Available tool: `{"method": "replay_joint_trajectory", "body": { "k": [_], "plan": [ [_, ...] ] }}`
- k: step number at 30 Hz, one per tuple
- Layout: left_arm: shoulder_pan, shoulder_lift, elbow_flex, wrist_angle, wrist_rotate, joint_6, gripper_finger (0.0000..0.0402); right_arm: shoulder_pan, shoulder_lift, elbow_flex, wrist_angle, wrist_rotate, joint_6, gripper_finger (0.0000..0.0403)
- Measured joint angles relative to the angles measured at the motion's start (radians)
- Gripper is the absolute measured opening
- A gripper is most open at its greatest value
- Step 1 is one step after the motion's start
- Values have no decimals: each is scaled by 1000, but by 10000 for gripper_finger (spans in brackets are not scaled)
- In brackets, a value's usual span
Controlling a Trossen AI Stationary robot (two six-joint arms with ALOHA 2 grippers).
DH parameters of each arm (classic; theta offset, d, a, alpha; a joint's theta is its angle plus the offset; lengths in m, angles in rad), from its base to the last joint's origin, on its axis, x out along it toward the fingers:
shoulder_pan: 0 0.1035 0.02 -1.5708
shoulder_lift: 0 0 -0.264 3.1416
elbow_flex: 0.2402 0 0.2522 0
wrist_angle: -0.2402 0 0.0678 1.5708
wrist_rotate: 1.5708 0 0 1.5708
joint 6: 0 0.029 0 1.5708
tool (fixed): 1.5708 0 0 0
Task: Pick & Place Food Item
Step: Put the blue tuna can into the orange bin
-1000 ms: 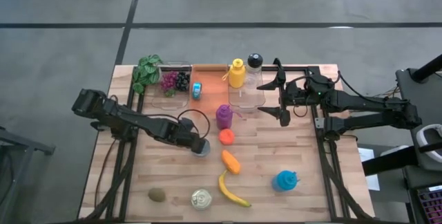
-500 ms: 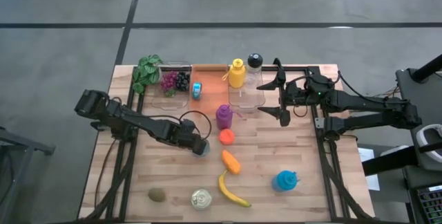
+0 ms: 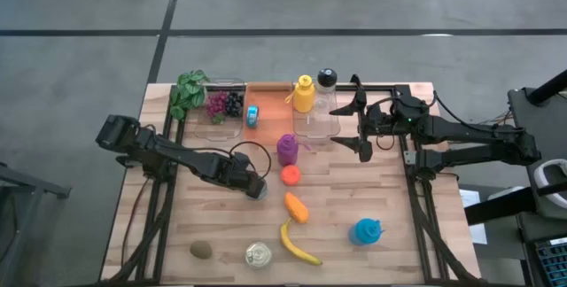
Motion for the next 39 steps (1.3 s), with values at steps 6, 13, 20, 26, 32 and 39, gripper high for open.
{"method": "replay_joint_trajectory", "body": {
  "k": [6, 13, 20, 26, 32, 39],
  "plan": [
    [0, 0, 0, -15, -1, -23, 0, 0, 0, 0, 0, 0, 2, 359],
    [0, -1, 4, -17, 0, -24, 0, 0, 0, 0, 0, 0, 2, 359],
    [-1, -2, 30, -60, 3, -24, 0, 0, 0, 0, -1, 0, 2, 359],
    [-1, -2, 27, -86, 3, -49, 0, 0, 0, 0, -1, 0, 2, 359],
    [-1, -2, 26, -74, 3, -49, 0, 0, 0, 0, -1, 0, 2, 359],
    [-1, -2, 24, -74, 3, -49, 0, 0, 0, 0, -1, 0, 2, 359]
  ]
}}
